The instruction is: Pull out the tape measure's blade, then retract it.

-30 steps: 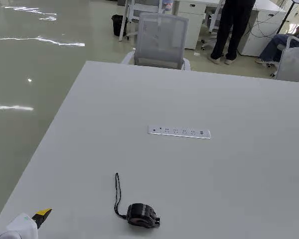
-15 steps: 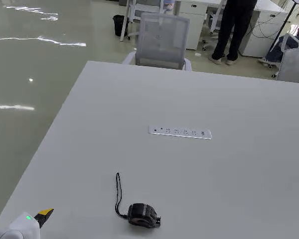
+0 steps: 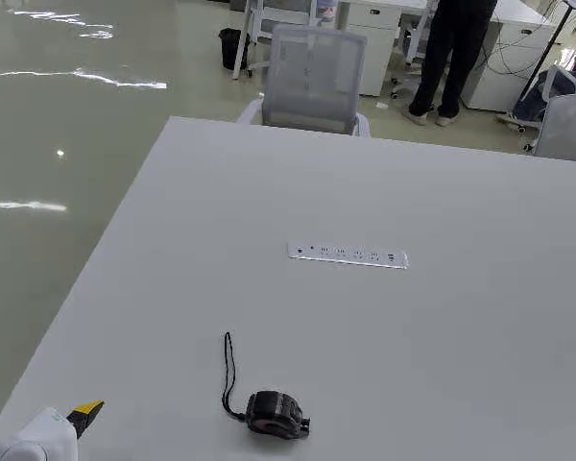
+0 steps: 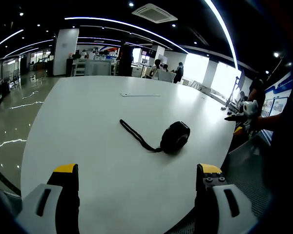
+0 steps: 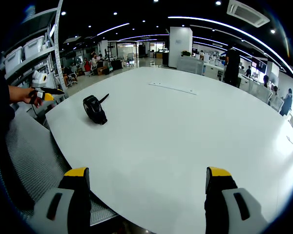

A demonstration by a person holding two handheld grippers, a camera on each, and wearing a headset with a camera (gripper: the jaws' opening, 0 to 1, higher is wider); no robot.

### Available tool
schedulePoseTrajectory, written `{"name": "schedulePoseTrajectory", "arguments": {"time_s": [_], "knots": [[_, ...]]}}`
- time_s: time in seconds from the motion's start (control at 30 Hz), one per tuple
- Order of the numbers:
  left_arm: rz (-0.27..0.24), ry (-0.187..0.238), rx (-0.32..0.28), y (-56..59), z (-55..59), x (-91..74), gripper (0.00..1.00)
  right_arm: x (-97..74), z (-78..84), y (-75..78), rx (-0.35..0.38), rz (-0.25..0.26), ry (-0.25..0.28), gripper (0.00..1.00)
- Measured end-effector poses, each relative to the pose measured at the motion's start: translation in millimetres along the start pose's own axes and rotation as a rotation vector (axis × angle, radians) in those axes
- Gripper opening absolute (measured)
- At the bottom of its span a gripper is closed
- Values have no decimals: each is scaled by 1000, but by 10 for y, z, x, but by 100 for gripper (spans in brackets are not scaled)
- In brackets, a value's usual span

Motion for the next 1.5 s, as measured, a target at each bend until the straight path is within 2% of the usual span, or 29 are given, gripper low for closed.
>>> {"name": "schedulePoseTrajectory", "arguments": {"time_s": [0.8,1.5], "knots": [[1,-6,-3,-30,32,3,99,-28,-20,-36,-1,0,-2,100],[2,-13,1,-46,39,6,99,-15,29,-29,0,3,-15,100]]}}
Point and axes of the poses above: the centre of the closed fingertips' face, and the gripper's own axes: x roughly forward along the fingers, y roughly to its right, z roughly out of its underside, the point moved 8 cm from there along -x, roughly backward along the fingers, and after that the axes turned 10 degrees about -y, right-handed, at the moved point
